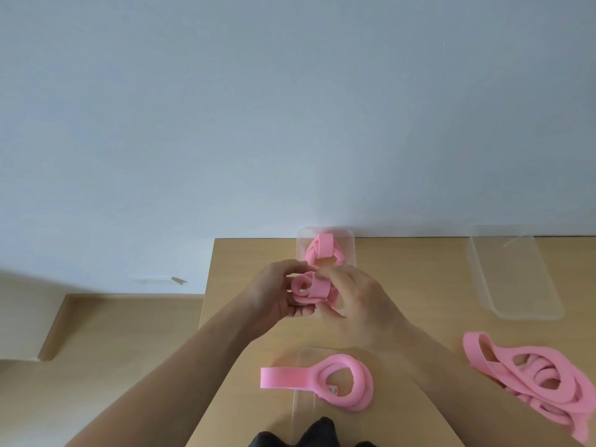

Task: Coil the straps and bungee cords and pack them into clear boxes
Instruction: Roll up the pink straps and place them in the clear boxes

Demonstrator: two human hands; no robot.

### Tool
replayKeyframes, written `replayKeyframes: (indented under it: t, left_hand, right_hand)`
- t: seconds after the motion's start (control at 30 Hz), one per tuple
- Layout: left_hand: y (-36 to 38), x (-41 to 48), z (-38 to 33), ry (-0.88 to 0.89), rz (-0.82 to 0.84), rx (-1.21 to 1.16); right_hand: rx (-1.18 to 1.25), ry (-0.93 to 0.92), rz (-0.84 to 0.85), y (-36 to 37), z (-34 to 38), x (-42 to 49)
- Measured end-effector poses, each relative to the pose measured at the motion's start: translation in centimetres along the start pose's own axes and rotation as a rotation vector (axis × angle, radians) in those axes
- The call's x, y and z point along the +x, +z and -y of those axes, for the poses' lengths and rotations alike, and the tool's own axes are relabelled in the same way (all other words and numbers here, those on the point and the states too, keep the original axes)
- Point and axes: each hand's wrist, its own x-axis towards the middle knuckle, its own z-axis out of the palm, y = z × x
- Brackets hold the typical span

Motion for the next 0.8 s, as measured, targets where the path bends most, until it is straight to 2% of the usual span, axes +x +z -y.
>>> replayKeyframes:
  t: [0.1,0.17,0.23,0.37,0.63,0.8]
  left_hand:
    - [-0.1,-0.1,-0.1,0.165,-0.174,0.184]
    - [-0.8,0.4,0.3,0.286,-0.367,0.395]
    - [-1.4,1.0,1.0,0.303,-0.443,0.563]
    - [-1.6,1.5,2.0,0.245,-0.388,0.669]
    - [-2.2,2.1,2.4,0.284,-0.389,0.717]
    - [-2.7,1.5,3.1,0.369,-0.401,0.819]
  right_hand:
    - [-0.027,0.048,-0.077,-0.2,-1.2,0.4]
    - [-0.103,0.048,-0.067,-0.1,-2.1,0.8]
    - [-0.183,0.011,-0.023,0.5,-2.6,1.2]
    - [-0.298,-0.019,0.065,2.0,-3.0,1.9]
    - [-0.282,0.082,0.054,3.5,-3.4,2.3]
    - [-0.348,0.093,0.156,3.0,-2.1,2.2]
